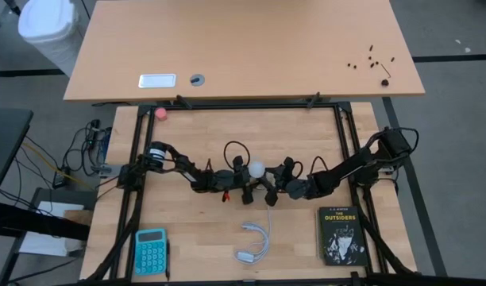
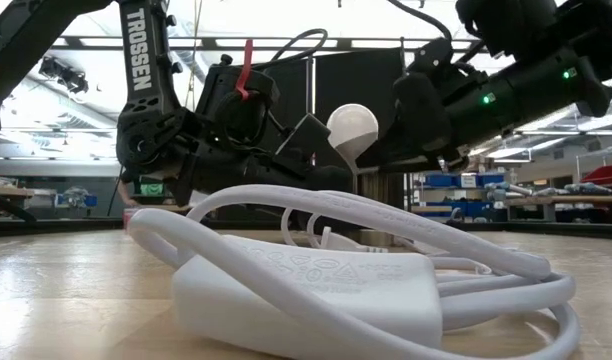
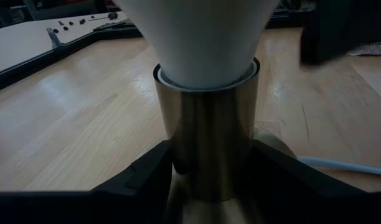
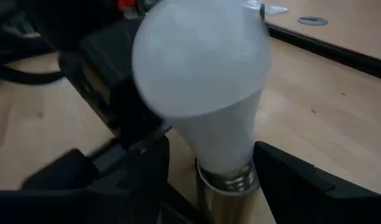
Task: Screw lightbulb
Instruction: Insert the white lightbulb into the silver lamp
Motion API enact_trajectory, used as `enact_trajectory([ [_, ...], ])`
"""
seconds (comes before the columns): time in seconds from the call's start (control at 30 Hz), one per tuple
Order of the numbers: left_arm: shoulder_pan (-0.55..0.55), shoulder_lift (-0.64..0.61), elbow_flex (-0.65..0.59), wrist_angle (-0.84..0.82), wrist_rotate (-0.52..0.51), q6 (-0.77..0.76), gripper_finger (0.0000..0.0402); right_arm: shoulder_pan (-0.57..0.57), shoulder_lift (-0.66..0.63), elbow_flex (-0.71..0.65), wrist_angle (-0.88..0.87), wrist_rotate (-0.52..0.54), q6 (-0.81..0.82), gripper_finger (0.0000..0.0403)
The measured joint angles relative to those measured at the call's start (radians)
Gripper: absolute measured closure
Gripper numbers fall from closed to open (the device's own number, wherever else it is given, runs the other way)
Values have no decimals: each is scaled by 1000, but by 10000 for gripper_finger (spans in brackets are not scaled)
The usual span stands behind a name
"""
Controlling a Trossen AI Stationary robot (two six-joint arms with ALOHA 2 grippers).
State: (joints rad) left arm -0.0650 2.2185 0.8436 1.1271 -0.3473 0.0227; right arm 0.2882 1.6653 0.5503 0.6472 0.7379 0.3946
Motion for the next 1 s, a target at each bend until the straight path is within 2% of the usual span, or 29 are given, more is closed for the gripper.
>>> enact_trajectory([
  [0.43, 0, 0, 0, 0, 0, -1, 193, 9, -99, 0, -106, -21, -20, 158],
  [0.87, 0, 0, 0, 0, 0, -4, 193, 40, -99, 1, -116, -13, -13, 158],
  [1.0, 0, 0, 0, 0, 0, -4, 193, 47, -99, 41, -199, -6, -26, 158],
])
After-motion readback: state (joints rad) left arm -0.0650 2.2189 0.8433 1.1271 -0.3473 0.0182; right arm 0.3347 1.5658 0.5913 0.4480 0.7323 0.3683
